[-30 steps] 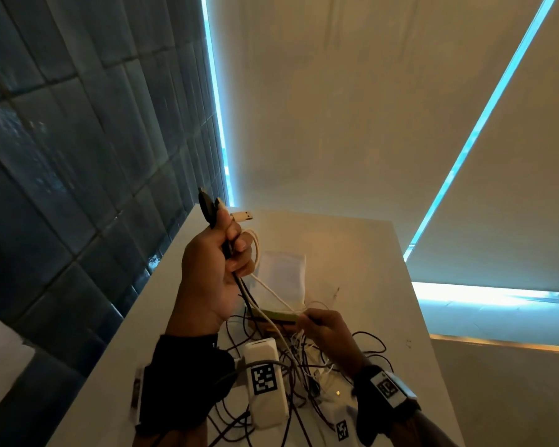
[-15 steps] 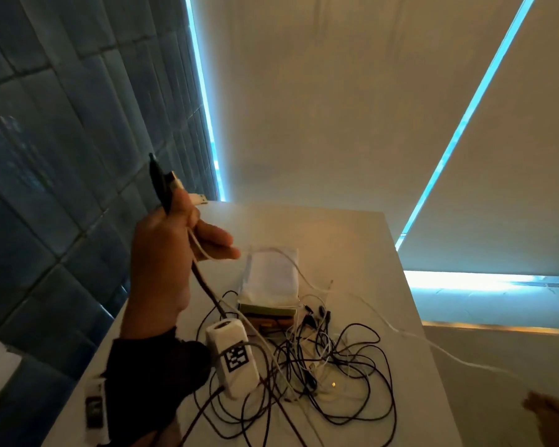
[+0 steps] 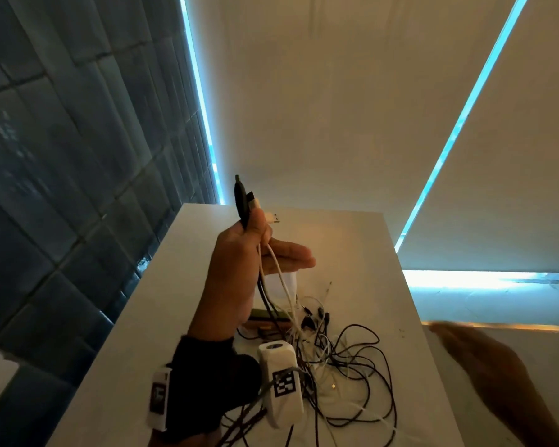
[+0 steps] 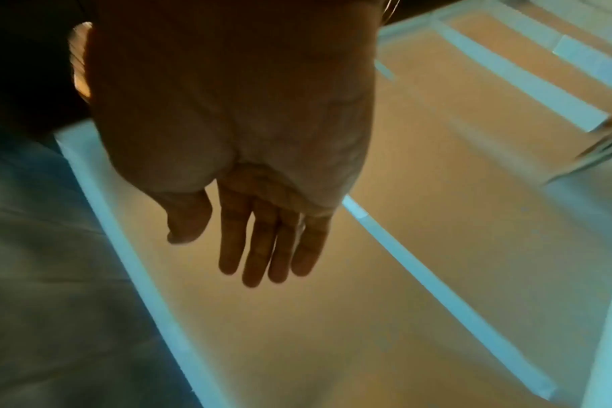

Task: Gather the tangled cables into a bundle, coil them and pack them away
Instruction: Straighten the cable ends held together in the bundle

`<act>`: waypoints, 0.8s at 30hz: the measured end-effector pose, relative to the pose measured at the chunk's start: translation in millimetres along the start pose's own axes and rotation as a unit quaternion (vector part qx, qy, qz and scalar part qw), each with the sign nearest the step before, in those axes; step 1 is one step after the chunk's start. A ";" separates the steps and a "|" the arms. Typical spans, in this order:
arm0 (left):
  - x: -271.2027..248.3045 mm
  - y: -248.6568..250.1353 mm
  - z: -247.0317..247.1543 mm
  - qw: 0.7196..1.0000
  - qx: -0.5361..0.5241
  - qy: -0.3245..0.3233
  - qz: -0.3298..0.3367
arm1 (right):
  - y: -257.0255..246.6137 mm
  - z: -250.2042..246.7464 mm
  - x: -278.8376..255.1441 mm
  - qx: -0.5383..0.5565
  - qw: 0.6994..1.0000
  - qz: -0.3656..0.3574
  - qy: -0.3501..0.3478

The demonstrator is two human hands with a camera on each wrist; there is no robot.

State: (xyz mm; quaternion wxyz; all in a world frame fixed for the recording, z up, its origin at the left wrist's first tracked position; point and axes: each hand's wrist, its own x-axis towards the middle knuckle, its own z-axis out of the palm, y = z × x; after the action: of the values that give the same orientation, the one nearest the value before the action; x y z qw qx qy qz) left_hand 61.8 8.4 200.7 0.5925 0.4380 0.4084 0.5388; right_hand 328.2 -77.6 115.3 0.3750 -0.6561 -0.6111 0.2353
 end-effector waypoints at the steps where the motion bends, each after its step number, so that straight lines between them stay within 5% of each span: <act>1: -0.5 0.2 4.1 1.000 -0.006 -0.014 -0.002 | -16.1 -6.5 9.8 -0.002 0.999 -0.015 -0.031; 5: -2.0 0.0 10.2 0.999 0.006 -0.033 -0.006 | -87.8 59.5 26.4 0.109 0.978 -0.144 -0.104; 8: -2.5 -1.5 4.3 0.999 0.016 -0.033 -0.014 | -108.3 87.0 28.6 0.122 0.971 -0.199 -0.059; 12: -3.9 1.3 -9.6 0.995 0.012 -0.082 -0.048 | -88.8 79.4 36.6 0.178 0.970 -0.166 0.017; 15: -9.6 5.8 -21.3 0.994 -0.001 -0.105 -0.042 | -56.1 52.9 45.3 0.200 0.973 -0.072 0.089; 17: -9.8 10.2 -26.1 0.993 -0.076 -0.089 0.004 | -34.8 42.3 45.5 0.110 0.992 -0.020 -0.060; 19: -6.6 12.7 -24.5 0.978 -0.184 -0.092 0.023 | -26.3 45.5 37.7 0.013 0.970 0.000 -0.244; 24: -5.2 -6.7 19.1 0.947 -0.276 -0.165 -0.020 | -74.6 64.4 29.0 0.237 0.951 -0.077 -0.183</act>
State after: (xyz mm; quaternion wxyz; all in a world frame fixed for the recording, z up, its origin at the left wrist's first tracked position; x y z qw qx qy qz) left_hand 81.5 1.5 199.7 0.7603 0.3317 0.1489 0.5383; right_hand 236.2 -38.2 138.7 0.4185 -0.4456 -0.6443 0.4596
